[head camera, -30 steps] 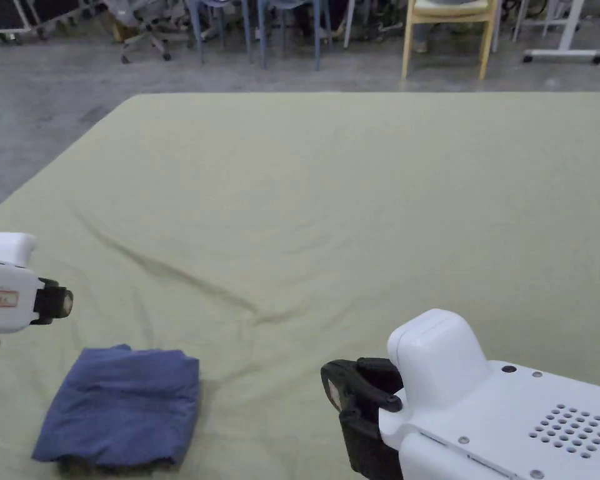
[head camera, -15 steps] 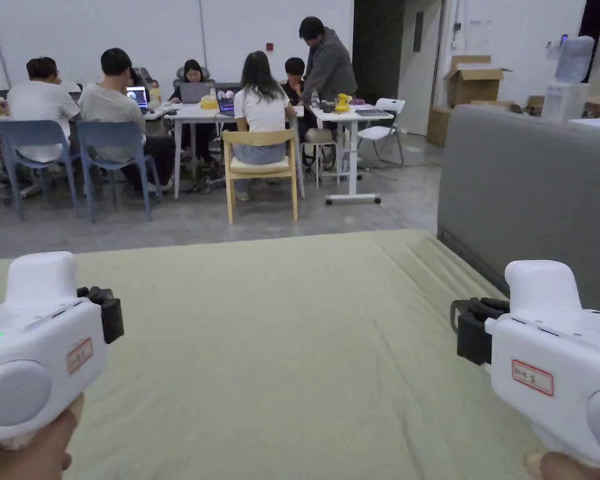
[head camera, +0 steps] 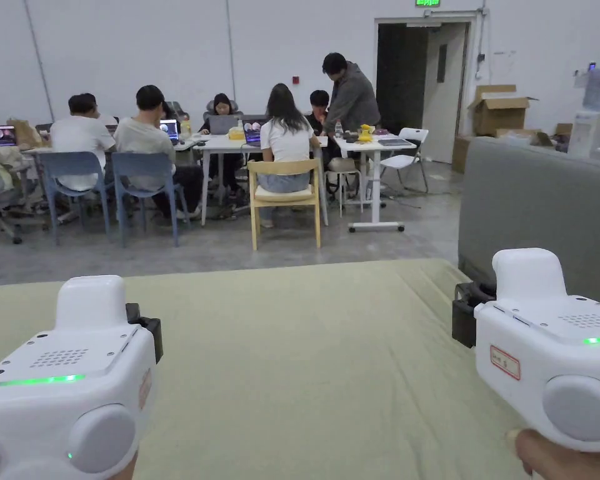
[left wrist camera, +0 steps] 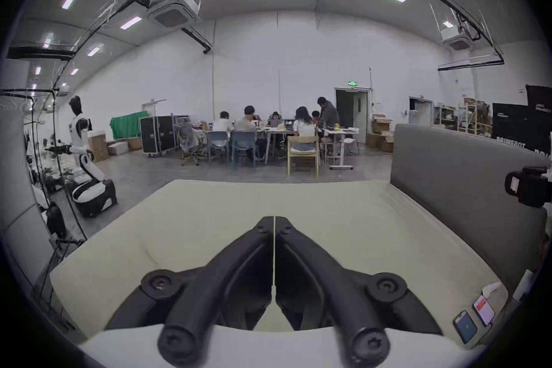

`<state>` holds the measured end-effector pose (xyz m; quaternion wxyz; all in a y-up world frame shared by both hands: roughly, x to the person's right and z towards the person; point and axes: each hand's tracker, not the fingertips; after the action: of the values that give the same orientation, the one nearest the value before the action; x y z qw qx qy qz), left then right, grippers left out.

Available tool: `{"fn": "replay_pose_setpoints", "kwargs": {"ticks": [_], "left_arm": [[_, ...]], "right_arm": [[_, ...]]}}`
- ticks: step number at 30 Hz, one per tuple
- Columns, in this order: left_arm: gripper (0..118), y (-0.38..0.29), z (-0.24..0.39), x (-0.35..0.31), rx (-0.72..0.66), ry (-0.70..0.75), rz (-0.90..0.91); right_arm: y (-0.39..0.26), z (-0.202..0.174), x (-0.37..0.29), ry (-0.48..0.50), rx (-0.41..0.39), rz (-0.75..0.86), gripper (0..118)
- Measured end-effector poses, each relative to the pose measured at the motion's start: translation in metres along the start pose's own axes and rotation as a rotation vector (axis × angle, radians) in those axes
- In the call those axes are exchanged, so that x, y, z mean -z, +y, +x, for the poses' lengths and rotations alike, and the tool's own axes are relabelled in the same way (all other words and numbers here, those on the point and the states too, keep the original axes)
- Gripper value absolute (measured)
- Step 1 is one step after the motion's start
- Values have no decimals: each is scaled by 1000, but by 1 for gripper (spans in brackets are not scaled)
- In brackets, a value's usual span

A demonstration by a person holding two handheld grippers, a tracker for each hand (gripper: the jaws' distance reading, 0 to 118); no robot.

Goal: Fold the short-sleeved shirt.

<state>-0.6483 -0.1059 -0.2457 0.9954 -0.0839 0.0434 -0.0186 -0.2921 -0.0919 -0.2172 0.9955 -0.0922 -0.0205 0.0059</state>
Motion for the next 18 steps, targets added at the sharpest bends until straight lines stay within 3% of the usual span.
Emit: {"fn": "replay_pose_setpoints", "kwargs": {"ticks": [4,15,16,17,18], "left_arm": [[0,2,-16,0,-50,18,-11],[0,17,-25,-14,10,31,28],[1,19,-26,-15,7,28,32],[19,21,-28,-16,2,21,41],[87,24,-30,-18,4,10,52]], "right_arm": [[7,-15,2,22,-8,18,4],[17,-42,2,86,-21,87,6],[18,-44,1,87,-32,101,15],[19,-46,1,82,-43,104,39],[21,-47,2,80,-43,101,102]]}}
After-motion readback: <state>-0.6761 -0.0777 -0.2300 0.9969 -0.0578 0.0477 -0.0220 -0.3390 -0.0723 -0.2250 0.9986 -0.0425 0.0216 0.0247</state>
